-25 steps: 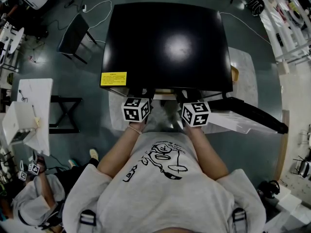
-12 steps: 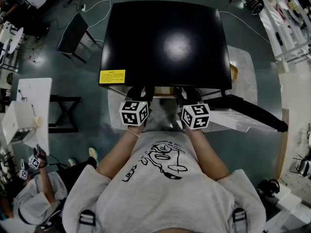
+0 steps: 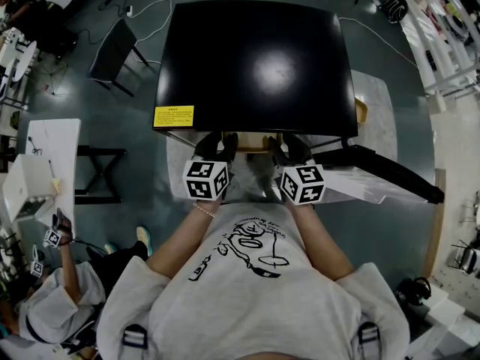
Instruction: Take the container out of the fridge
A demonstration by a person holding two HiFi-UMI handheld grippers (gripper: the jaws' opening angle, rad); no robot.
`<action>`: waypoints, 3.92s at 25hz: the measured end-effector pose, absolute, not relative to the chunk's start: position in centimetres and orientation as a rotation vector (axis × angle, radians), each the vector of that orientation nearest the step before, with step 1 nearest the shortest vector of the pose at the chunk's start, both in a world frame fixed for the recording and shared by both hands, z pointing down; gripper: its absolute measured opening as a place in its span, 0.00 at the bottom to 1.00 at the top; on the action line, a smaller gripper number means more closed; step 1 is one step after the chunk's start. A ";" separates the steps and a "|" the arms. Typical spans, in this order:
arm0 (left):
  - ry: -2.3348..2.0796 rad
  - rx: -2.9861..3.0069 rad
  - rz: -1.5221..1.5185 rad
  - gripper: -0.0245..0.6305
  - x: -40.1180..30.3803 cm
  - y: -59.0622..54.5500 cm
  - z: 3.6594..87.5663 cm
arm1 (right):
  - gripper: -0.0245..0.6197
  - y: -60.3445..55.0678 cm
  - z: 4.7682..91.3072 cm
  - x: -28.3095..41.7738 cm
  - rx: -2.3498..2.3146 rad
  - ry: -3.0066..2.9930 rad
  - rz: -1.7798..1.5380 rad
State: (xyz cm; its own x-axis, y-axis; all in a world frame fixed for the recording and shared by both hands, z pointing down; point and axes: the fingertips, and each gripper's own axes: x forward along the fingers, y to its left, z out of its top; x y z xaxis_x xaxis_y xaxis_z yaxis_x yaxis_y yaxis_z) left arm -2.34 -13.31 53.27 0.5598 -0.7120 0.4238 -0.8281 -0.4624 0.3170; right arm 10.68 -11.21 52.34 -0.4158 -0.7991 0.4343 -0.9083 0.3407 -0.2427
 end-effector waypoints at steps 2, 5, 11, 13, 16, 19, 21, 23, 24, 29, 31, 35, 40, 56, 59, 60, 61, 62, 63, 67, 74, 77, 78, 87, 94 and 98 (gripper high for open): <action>-1.240 2.305 0.314 0.28 -2.5 -13.1 53.2 | 0.30 -11.0 52.1 10.6 1.542 -2.371 0.666; -1.246 2.302 0.303 0.28 -2.6 -12.7 52.9 | 0.29 -10.8 51.8 10.5 1.545 -2.377 0.673; -1.262 2.295 0.294 0.27 -2.9 -12.0 52.5 | 0.28 -10.2 51.6 10.5 1.553 -2.394 0.713; -1.272 2.292 0.290 0.26 -3.2 -11.8 52.4 | 0.27 -10.1 51.6 10.4 1.555 -2.401 0.732; -1.282 2.287 0.287 0.25 -3.3 -11.4 52.4 | 0.26 -9.8 51.4 10.3 1.555 -2.406 0.741; -1.289 2.281 0.282 0.25 -3.5 -11.0 52.4 | 0.25 -9.6 51.3 10.3 1.554 -2.410 0.739; -1.295 2.276 0.278 0.24 -3.6 -10.9 52.5 | 0.24 -9.5 51.3 10.2 1.551 -2.410 0.735; -1.302 2.273 0.277 0.23 -3.8 -10.8 52.5 | 0.22 -9.4 51.3 10.2 1.546 -2.410 0.731; -1.305 2.272 0.277 0.23 -3.9 -10.8 52.5 | 0.22 -9.3 51.4 10.2 1.543 -2.410 0.729; -1.321 2.266 0.281 0.20 -4.6 -10.4 52.4 | 0.19 -9.0 51.4 9.8 1.532 -2.408 0.728; -1.326 2.262 0.281 0.20 -4.8 -10.3 52.5 | 0.19 -8.9 51.5 9.7 1.526 -2.407 0.725; -1.335 2.253 0.282 0.19 -5.2 -10.0 52.7 | 0.17 -8.7 51.6 9.5 1.521 -2.406 0.720; -1.349 2.240 0.287 0.17 -5.7 -9.7 53.0 | 0.15 -8.2 52.0 9.3 1.503 -2.402 0.726; -1.373 2.204 0.315 0.13 -6.4 -8.3 54.2 | 0.13 -7.0 53.0 8.9 1.465 -2.389 0.736; -1.379 2.195 0.319 0.12 -6.7 -8.0 54.5 | 0.12 -6.8 53.4 8.7 1.453 -2.387 0.742; -1.382 2.192 0.321 0.12 -6.8 -8.0 54.5 | 0.12 -6.7 53.5 8.6 1.448 -2.387 0.744; -1.384 2.189 0.323 0.12 -6.9 -7.9 54.6 | 0.12 -6.6 53.6 8.6 1.444 -2.386 0.746; -1.387 2.186 0.324 0.12 -7.0 -7.9 54.6 | 0.12 -6.6 53.6 8.5 1.439 -2.386 0.748; -1.389 2.183 0.326 0.11 -7.1 -7.8 54.7 | 0.12 -6.5 53.7 8.4 1.434 -2.385 0.751; -1.395 2.168 0.332 0.11 -7.4 -7.5 55.2 | 0.11 -6.1 54.2 8.1 1.416 -2.380 0.764; -1.406 2.146 0.348 0.10 -7.9 -7.0 55.9 | 0.11 -5.6 55.1 7.7 1.381 -2.374 0.781; -1.410 2.136 0.355 0.10 -8.1 -6.7 56.2 | 0.11 -5.4 55.4 7.5 1.369 -2.373 0.787; -1.410 2.134 0.357 0.10 -8.2 -6.6 56.3 | 0.11 -5.3 55.5 7.4 1.365 -2.372 0.789; -1.409 2.108 0.388 0.09 -8.6 -5.9 57.9 | 0.11 -4.5 56.9 7.0 1.325 -2.358 0.812; -1.400 2.091 0.411 0.09 -8.9 -5.4 58.9 | 0.11 -4.0 57.7 6.7 1.303 -2.343 0.833; -1.391 2.081 0.422 0.09 -9.0 -5.2 59.4 | 0.11 -3.8 58.1 6.6 1.293 -2.332 0.846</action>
State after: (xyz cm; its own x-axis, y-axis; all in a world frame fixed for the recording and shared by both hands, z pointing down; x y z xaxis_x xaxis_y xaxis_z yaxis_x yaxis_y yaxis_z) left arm -8.97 -5.18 59.35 0.4018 -0.7251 0.5593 -0.9136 -0.2755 0.2991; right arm 6.61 -3.79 58.12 -0.5264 -0.6459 0.5529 -0.8502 0.4074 -0.3335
